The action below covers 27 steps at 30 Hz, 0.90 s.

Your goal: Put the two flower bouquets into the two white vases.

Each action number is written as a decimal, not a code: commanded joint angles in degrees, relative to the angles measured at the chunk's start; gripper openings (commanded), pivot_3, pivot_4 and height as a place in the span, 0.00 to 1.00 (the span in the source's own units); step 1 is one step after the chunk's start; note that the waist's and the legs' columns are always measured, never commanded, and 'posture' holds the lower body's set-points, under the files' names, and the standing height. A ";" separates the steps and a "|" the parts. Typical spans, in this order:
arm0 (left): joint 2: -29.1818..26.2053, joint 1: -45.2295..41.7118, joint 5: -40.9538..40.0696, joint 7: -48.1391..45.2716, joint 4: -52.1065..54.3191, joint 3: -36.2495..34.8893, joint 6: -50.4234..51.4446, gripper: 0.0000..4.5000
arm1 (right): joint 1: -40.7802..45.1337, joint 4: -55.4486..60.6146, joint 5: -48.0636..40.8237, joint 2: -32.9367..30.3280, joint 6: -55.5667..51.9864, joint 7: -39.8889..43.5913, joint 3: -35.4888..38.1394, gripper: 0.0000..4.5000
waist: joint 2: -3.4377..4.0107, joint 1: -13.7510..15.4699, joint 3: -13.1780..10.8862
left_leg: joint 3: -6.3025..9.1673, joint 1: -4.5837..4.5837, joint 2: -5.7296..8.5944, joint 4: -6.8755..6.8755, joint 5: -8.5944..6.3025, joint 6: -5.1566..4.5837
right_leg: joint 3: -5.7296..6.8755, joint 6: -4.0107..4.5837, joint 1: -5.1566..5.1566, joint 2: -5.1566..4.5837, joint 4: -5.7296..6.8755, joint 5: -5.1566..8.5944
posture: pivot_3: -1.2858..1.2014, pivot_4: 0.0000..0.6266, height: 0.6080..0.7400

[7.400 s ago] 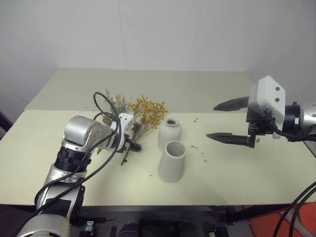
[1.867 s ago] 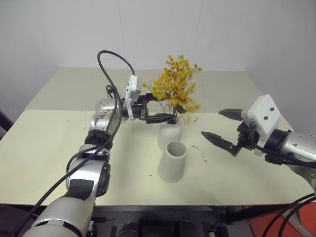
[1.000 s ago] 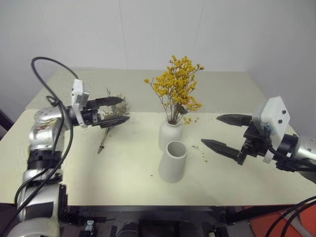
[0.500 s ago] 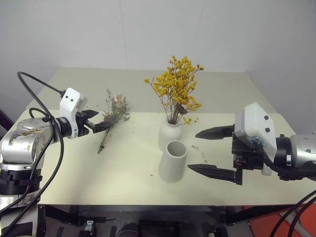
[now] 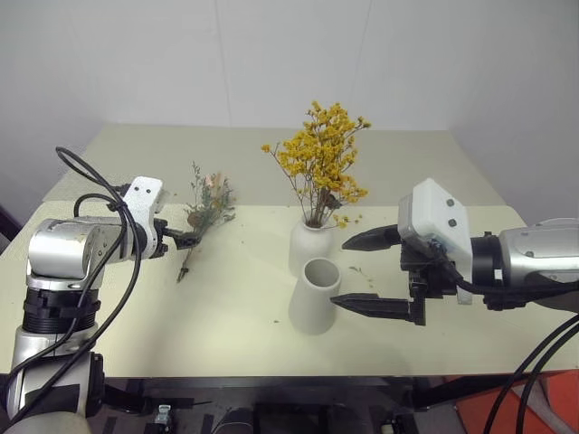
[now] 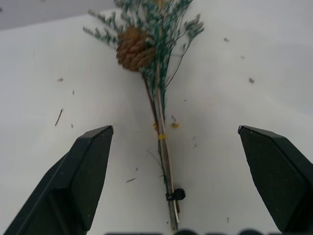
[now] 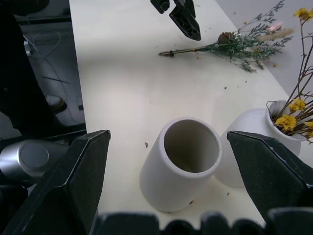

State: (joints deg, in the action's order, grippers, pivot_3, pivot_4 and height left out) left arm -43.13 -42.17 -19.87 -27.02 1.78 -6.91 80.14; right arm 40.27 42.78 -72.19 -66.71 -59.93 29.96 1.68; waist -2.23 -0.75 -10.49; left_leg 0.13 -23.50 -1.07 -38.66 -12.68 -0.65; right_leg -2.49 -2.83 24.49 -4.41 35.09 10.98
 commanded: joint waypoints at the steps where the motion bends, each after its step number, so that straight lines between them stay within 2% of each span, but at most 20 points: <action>1: -0.62 -2.06 0.50 1.01 0.79 0.96 1.74 0.99 | 0.63 0.41 0.83 0.09 -0.09 0.37 0.97 1.00 | 0.00 0.01 0.00 | 0.00 0.00 0.01 0.00 0.00 0.00 | 0.00 0.00 0.01 -0.01 0.00 0.00 | 0.52 0.24 1.00; 5: -0.76 -3.19 0.77 1.32 -2.38 1.96 2.84 0.99 | 0.16 0.39 0.78 0.73 -0.15 -0.34 1.23 1.00 | 0.00 0.05 0.00 | 0.01 0.00 0.01 0.00 0.00 0.00 | 0.00 0.00 0.01 0.00 0.02 0.00 | 0.52 0.24 1.00; 10: -0.64 -4.53 2.49 0.50 -9.04 6.18 -2.18 0.99 | -0.15 0.43 0.88 1.45 -0.53 -1.28 1.37 1.00 | 0.00 0.04 0.00 | 0.00 0.01 0.00 0.00 0.00 0.00 | 0.00 -0.01 0.01 0.01 0.03 0.00 | 0.52 0.24 1.00; 19: 3.95 -11.37 7.29 -1.36 -27.06 12.35 -13.34 0.99 | -2.36 1.32 0.09 1.63 -0.73 -3.81 2.67 1.00 | -0.01 0.26 0.01 | 0.00 -0.12 0.07 -0.02 0.00 0.00 | 0.00 0.15 0.05 -0.04 -0.01 -0.10 | 0.52 0.24 1.00; 26: 7.23 -14.55 9.62 -5.05 -32.83 16.05 -15.50 0.99 | -2.69 1.27 -0.60 1.33 -0.98 -4.94 3.10 1.00 | -0.02 0.32 0.01 | 0.01 -0.26 0.07 -0.06 0.00 0.00 | 0.00 0.17 0.18 -0.03 0.05 -0.12 | 0.52 0.24 1.00; 27: 7.52 -14.70 9.91 -5.46 -33.27 16.30 -16.02 0.95 | -2.78 1.28 -0.74 1.36 -1.03 -5.11 3.17 1.00 | -0.02 0.29 0.02 | 0.01 -0.26 0.07 -0.07 0.00 0.00 | 0.00 0.17 0.18 -0.03 0.06 -0.12 | 0.52 0.24 1.00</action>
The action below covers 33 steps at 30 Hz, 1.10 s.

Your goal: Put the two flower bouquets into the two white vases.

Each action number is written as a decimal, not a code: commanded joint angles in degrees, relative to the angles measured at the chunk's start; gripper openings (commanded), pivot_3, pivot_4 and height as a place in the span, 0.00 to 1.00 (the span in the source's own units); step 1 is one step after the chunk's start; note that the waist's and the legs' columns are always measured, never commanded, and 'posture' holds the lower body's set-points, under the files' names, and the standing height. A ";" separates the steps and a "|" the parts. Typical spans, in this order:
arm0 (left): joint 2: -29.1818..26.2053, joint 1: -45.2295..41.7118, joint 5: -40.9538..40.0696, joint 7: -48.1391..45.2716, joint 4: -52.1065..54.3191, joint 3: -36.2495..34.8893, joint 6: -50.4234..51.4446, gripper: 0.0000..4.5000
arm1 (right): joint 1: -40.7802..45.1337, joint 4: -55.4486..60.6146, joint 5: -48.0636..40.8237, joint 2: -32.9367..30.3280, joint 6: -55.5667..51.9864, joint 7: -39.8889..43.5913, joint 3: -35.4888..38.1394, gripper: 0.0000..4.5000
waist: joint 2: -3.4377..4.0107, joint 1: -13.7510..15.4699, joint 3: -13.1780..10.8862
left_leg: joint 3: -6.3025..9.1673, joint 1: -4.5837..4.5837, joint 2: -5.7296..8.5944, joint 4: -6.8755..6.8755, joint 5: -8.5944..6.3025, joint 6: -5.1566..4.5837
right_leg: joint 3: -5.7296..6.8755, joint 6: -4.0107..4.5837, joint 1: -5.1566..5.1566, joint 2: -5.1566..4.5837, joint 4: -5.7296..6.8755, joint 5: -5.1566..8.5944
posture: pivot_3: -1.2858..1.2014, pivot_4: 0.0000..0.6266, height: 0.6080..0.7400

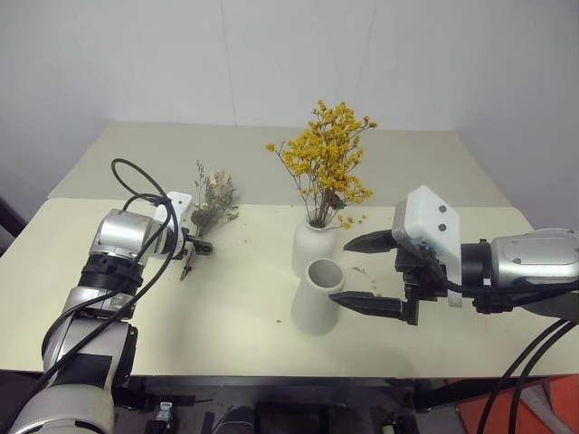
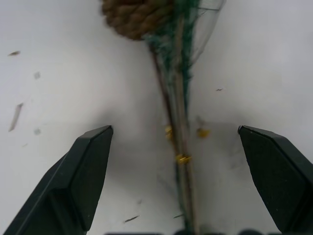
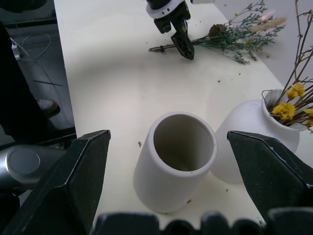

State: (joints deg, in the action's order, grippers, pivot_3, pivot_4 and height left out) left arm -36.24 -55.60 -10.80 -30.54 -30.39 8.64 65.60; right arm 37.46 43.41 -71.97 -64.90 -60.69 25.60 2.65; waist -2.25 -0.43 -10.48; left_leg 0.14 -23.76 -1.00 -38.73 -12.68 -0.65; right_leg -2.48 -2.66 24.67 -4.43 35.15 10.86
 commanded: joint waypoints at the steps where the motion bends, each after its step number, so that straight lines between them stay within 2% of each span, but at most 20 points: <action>1: 1.15 -1.75 0.80 -2.01 -2.19 0.31 -1.53 0.90 | -0.09 0.64 -1.14 -0.43 -0.31 -0.93 2.27 1.00 | 0.00 -0.04 0.00 | 0.00 0.00 0.00 -0.01 0.00 0.00 | 0.00 0.00 0.00 0.00 0.01 0.00 | 0.52 0.24 1.00; 3: 1.75 -2.54 1.80 -2.28 -4.00 0.86 -2.26 0.80 | -0.26 0.65 -1.34 -0.41 -0.33 -1.19 2.35 1.00 | -0.01 0.04 0.00 | 0.00 0.01 0.00 -0.03 0.00 0.00 | 0.00 -0.01 -0.01 0.00 0.03 0.00 | 0.52 0.24 1.00; 14: 1.72 -2.69 3.27 -4.70 -3.66 0.36 -1.85 0.01 | -0.23 0.52 -1.05 -0.01 -0.12 -1.77 1.99 1.00 | -0.01 0.04 0.01 | 0.00 0.00 0.00 -0.04 0.00 0.00 | -0.01 -0.02 -0.01 0.00 0.03 0.00 | 0.52 0.24 1.00; 19: 1.28 -2.42 3.75 -4.34 -1.44 -0.20 -3.02 0.00 | -0.35 0.29 -0.24 0.26 0.02 -1.41 1.69 1.00 | -0.01 -0.09 0.01 | 0.01 0.00 0.00 -0.04 0.00 0.00 | 0.00 -0.02 0.00 0.00 0.04 0.00 | 0.52 0.24 1.00; 26: 4.71 -0.40 3.10 7.40 5.44 -12.30 -12.55 0.00 | -0.68 -0.14 1.59 0.93 0.15 -0.68 1.48 1.00 | -0.01 -0.04 0.01 | 0.02 -0.09 -0.01 -0.05 0.00 0.00 | -0.01 -0.01 0.07 -0.02 0.03 -0.03 | 0.52 0.24 1.00; 33: 6.27 5.82 -2.18 6.38 19.15 -20.28 -19.93 0.00 | -1.78 0.20 2.79 1.47 0.37 -0.96 2.35 1.00 | -0.01 -0.18 0.01 | 0.00 -0.09 -0.01 -0.04 0.00 0.00 | -0.04 -0.01 0.09 -0.02 0.03 -0.05 | 0.52 0.24 1.00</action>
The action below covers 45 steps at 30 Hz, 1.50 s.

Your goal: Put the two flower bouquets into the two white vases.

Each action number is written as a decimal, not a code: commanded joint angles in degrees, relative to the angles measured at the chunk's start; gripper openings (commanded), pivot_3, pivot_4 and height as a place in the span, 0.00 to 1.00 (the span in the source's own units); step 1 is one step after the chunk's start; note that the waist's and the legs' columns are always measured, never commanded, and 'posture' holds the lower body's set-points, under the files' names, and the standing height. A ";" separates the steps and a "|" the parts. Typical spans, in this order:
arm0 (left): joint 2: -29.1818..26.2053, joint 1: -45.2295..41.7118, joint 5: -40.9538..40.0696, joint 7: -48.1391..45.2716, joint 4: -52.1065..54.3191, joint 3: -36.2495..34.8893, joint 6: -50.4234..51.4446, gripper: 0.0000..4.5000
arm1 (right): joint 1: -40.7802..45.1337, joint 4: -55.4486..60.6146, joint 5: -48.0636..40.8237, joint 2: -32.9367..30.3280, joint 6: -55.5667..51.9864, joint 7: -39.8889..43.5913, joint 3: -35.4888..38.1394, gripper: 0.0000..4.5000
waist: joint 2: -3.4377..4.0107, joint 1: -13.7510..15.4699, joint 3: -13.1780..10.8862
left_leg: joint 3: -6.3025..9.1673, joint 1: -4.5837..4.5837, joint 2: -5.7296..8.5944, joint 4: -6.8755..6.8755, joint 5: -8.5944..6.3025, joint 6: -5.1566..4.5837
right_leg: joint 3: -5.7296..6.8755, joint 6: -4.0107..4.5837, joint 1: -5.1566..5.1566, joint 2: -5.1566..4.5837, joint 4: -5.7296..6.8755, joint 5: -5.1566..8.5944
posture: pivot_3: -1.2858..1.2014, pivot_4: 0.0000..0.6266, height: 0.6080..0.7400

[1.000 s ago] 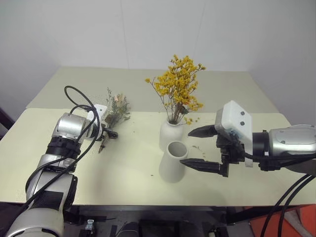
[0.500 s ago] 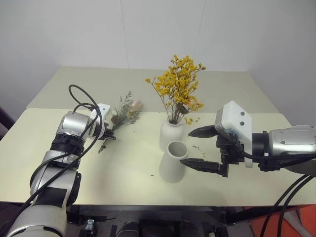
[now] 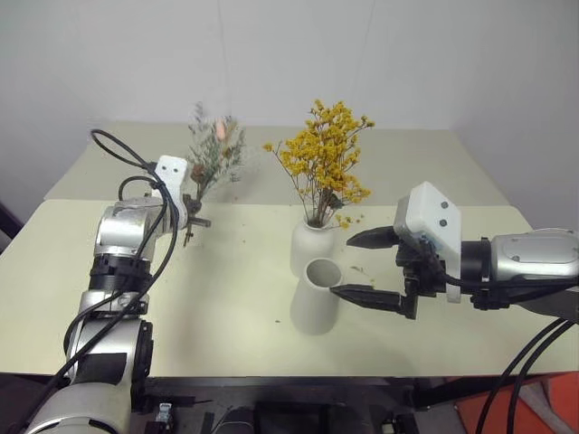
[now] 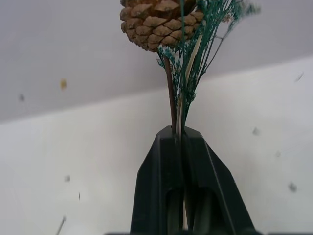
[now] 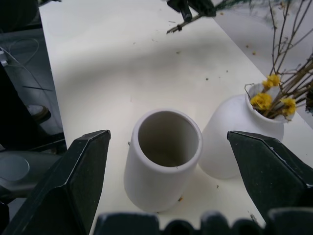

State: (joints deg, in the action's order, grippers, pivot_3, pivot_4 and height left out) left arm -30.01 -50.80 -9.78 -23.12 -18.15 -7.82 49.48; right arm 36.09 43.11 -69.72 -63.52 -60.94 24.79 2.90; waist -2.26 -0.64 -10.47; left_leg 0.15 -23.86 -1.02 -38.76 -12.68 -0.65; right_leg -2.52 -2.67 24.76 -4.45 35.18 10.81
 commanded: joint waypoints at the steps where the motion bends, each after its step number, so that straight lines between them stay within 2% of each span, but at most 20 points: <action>1: 0.11 2.23 -4.66 -2.41 9.16 -4.99 -5.80 0.00 | -0.84 0.64 0.70 0.02 0.82 -0.11 2.54 1.00 | 0.00 0.03 0.00 | 0.00 0.00 0.00 0.00 0.00 0.00 | 0.00 0.01 0.00 0.00 -0.01 0.00 | 0.52 0.24 1.00; 5: 0.93 4.63 -16.40 -11.29 16.93 -12.71 -10.78 0.00 | -4.12 1.36 1.43 -0.99 1.64 0.65 6.03 1.00 | 0.00 0.06 0.00 | 0.00 0.00 0.00 -0.02 0.00 0.00 | 0.00 0.02 0.02 0.00 0.03 -0.01 | 0.52 0.24 1.00; 9: 1.63 2.53 -25.77 -16.13 16.80 -16.50 -10.23 0.00 | -6.16 1.34 0.99 -1.49 1.63 0.67 9.35 1.00 | 0.00 0.27 0.01 | -0.03 0.04 0.02 -0.08 0.00 0.00 | 0.00 0.02 -0.04 0.00 0.05 -0.01 | 0.52 0.24 1.00; 17: 3.53 -2.71 -42.95 -28.43 13.48 -16.94 -5.87 0.00 | -12.40 4.05 1.66 -1.21 1.91 -1.93 14.35 1.00 | -0.01 0.47 0.01 | -0.01 0.17 0.03 -0.12 0.00 0.00 | 0.05 -0.05 -0.30 0.03 -0.07 0.01 | 0.52 0.24 1.00; 26: 5.46 -3.23 -41.90 -46.36 8.15 -4.11 -6.40 0.00 | -20.22 7.19 1.53 -0.47 1.73 -7.90 19.87 1.00 | -0.01 0.42 0.01 | -0.01 0.34 0.03 -0.11 0.00 0.00 | 0.04 -0.13 -0.46 0.06 -0.08 0.09 | 0.52 0.24 1.00; 31: 8.34 -4.27 -39.84 -53.48 4.27 -0.73 -11.48 0.00 | -25.21 9.27 -0.57 -0.63 1.42 -10.85 24.64 1.00 | -0.02 0.40 0.02 | -0.01 0.34 0.03 -0.10 0.00 0.00 | 0.03 -0.13 -0.46 0.06 -0.10 0.09 | 0.52 0.24 1.00; 37: 11.81 -5.94 -40.57 -57.97 0.58 -0.14 -12.56 0.00 | -30.29 11.41 -3.52 -1.05 1.88 -14.15 28.91 1.00 | -0.02 0.48 0.02 | 0.00 0.33 0.03 -0.10 0.00 -0.01 | 0.02 -0.16 -0.46 0.06 -0.11 0.12 | 0.52 0.24 1.00; 45: 13.47 -3.44 -37.46 -60.67 3.03 4.44 -13.71 0.00 | -32.65 11.63 -6.17 -2.51 2.57 -17.44 30.53 1.00 | -0.02 0.49 0.02 | 0.01 0.33 0.03 -0.10 0.00 -0.01 | 0.01 -0.26 -0.47 0.06 -0.12 0.20 | 0.52 0.24 1.00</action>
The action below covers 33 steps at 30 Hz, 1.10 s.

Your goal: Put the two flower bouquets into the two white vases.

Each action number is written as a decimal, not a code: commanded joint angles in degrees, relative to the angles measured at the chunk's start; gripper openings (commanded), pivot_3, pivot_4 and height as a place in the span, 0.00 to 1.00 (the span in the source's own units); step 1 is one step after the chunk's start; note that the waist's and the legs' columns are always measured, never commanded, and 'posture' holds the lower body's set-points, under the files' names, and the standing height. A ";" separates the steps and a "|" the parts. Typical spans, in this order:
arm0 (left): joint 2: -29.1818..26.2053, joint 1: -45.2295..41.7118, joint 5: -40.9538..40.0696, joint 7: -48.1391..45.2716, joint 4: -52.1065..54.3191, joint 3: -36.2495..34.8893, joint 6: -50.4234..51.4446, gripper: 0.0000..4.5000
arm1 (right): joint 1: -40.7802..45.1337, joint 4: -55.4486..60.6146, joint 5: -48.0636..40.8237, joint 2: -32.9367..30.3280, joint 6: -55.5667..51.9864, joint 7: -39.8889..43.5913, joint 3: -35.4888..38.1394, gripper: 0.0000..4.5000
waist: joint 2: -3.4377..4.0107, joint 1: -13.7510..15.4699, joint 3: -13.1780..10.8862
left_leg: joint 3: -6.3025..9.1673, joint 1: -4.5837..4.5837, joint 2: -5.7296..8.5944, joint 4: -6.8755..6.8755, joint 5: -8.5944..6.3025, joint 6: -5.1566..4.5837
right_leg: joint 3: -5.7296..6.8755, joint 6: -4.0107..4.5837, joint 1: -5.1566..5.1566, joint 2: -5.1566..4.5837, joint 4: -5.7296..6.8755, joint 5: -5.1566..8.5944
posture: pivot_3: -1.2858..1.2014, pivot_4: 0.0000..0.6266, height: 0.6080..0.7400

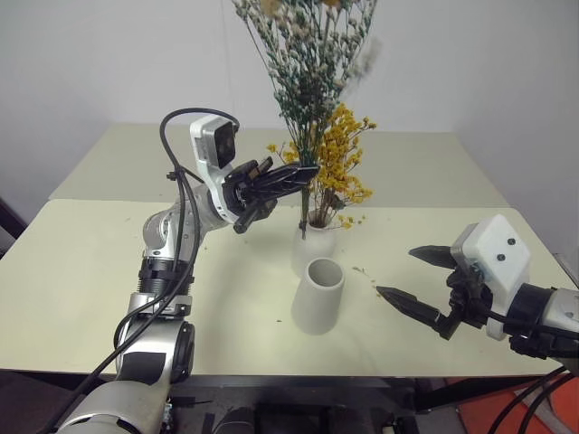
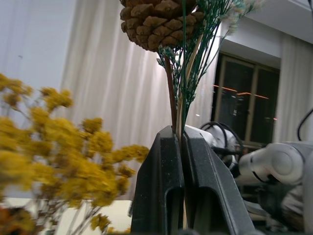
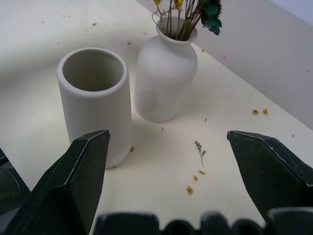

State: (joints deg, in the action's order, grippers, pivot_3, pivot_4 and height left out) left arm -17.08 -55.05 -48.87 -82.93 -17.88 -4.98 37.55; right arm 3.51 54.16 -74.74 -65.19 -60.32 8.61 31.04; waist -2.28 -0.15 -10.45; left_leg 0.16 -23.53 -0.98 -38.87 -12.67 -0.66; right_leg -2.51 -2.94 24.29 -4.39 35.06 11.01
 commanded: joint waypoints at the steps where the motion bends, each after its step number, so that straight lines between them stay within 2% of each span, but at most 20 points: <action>1: 0.78 1.38 2.19 -0.97 3.16 2.13 -2.44 0.00 | -0.12 0.56 -1.29 -0.93 2.11 -1.50 2.24 1.00 | 0.00 -0.01 0.00 | 0.00 0.01 0.00 0.00 0.00 0.00 | -0.01 0.00 -0.01 0.00 -0.01 0.02 | 0.52 0.24 1.00; 14: 4.74 2.93 6.78 -1.79 1.54 4.94 -8.73 0.00 | 0.34 -0.60 -1.57 -2.54 3.07 -1.85 1.06 1.00 | 0.00 0.38 0.00 | 0.00 -0.04 0.01 0.00 0.00 0.00 | -0.01 -0.01 0.00 0.00 -0.05 0.09 | 0.52 0.24 1.00; 26: 5.31 4.76 8.62 -2.35 1.88 5.77 -10.07 0.00 | -4.09 0.24 -2.94 -2.95 3.01 3.73 6.00 1.00 | 0.00 0.64 0.00 | 0.01 -0.06 0.01 0.00 0.00 0.00 | -0.01 0.02 0.00 0.00 -0.05 0.15 | 0.52 0.24 1.00; 33: 5.59 5.55 9.65 -2.38 1.36 6.33 -11.74 0.00 | -4.89 0.21 -2.20 -3.17 3.37 5.11 6.48 1.00 | 0.00 0.64 0.00 | 0.01 -0.04 0.01 0.00 0.00 0.00 | -0.01 0.02 0.00 0.00 -0.05 0.16 | 0.52 0.24 1.00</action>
State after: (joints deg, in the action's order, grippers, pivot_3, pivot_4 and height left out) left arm -11.82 -49.37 -39.55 -84.95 -16.97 1.20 27.34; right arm -1.45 53.78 -77.63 -67.53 -58.84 13.50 35.34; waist -2.28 0.49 -10.45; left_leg 0.16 -23.57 -0.98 -38.87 -12.67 -0.66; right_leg -2.52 -2.92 24.29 -4.39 35.01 11.17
